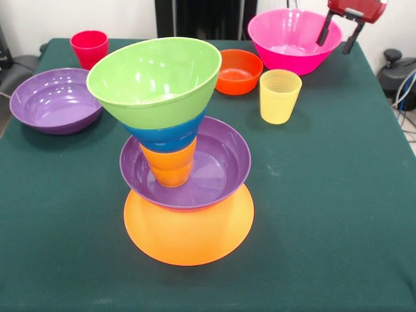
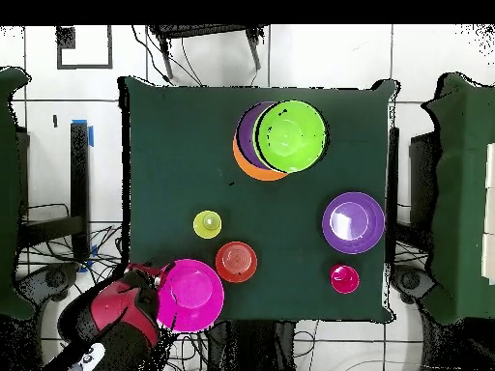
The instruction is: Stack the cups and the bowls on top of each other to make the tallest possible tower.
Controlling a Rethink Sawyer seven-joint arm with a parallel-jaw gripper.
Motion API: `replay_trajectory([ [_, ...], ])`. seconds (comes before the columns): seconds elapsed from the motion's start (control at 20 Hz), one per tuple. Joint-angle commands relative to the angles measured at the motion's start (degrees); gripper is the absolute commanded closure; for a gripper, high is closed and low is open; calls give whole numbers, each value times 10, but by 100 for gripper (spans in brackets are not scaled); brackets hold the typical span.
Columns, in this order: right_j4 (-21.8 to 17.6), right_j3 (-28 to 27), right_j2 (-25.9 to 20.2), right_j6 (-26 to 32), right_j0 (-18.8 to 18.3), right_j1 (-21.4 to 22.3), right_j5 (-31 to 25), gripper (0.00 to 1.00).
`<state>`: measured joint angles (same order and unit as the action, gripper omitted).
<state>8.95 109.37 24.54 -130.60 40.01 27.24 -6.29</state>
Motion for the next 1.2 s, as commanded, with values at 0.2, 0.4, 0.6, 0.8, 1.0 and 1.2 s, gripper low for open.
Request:
replay_trajectory([
  [0.2,69,30,-9,-154,44,-85,24,0],
  [0.4,85,35,-12,-152,55,-96,26,0],
  [0.6,101,30,-23,-152,57,-103,39,0],
  [0.8,105,25,-42,-141,43,-96,46,0],
  [1.0,102,27,-59,-130,29,-78,39,100],
  [1.2,94,25,-52,-99,20,-17,-66,100],
])
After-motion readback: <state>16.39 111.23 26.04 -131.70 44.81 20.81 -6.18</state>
